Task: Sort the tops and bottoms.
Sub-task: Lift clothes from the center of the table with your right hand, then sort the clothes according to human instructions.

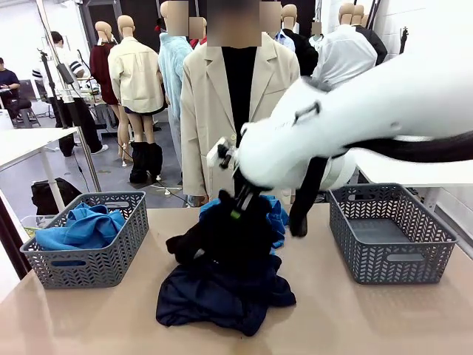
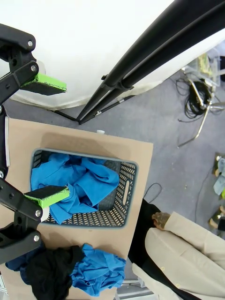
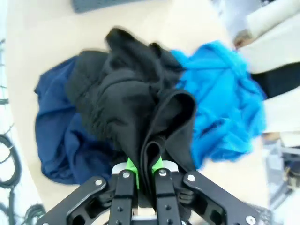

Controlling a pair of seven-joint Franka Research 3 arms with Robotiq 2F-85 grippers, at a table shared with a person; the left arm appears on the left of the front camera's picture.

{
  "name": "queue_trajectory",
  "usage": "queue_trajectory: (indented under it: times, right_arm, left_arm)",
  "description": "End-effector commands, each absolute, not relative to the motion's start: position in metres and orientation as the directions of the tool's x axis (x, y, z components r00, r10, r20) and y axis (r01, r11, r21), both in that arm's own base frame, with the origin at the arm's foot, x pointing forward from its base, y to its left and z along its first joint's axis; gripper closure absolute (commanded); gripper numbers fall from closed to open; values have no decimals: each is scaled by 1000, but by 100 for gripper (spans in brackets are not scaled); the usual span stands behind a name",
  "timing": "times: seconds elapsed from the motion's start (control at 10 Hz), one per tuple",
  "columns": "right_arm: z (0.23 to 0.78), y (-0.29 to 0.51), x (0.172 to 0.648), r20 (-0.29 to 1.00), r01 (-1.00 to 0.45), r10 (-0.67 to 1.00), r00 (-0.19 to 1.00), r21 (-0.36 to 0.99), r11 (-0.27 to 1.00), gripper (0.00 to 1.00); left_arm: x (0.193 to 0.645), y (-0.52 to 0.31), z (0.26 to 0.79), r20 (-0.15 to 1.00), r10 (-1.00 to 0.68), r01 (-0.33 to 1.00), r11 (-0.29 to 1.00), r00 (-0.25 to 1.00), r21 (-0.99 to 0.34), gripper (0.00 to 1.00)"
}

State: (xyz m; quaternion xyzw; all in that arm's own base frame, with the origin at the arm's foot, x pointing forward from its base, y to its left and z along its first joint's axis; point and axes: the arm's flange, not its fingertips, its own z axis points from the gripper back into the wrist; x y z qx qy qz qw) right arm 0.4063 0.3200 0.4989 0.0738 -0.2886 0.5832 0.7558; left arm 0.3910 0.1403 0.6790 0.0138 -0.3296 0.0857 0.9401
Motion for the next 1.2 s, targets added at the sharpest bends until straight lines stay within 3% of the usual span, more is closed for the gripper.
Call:
queue_trajectory:
  times: [0.0, 0.4, 0.8, 1.0, 1.1]
  right_arm:
    - [590, 295, 423, 566, -877, 811, 150, -303, 373, 100]
    - [744, 272, 429, 667, -688, 741, 75, -503, 523, 100]
    - [844, 266, 420, 714, -568, 700, -1, -577, 588, 100]
    - [862, 267, 422, 721, -528, 693, 14, -583, 618, 100]
    - [846, 257, 413, 714, -578, 700, -22, -581, 574, 100]
  left_arm:
    - [392, 141, 681, 618, 156, -172, 984, 770, -34, 0]
    - [392, 141, 681, 618, 156, -172, 984, 770, -34, 0]
    - [392, 141, 681, 618, 156, -172, 984, 770, -34, 0]
    - [392, 141, 681, 618, 156, -172, 984, 770, -34, 0]
    - [392, 141, 681, 618, 156, -172, 984, 770, -34, 0]
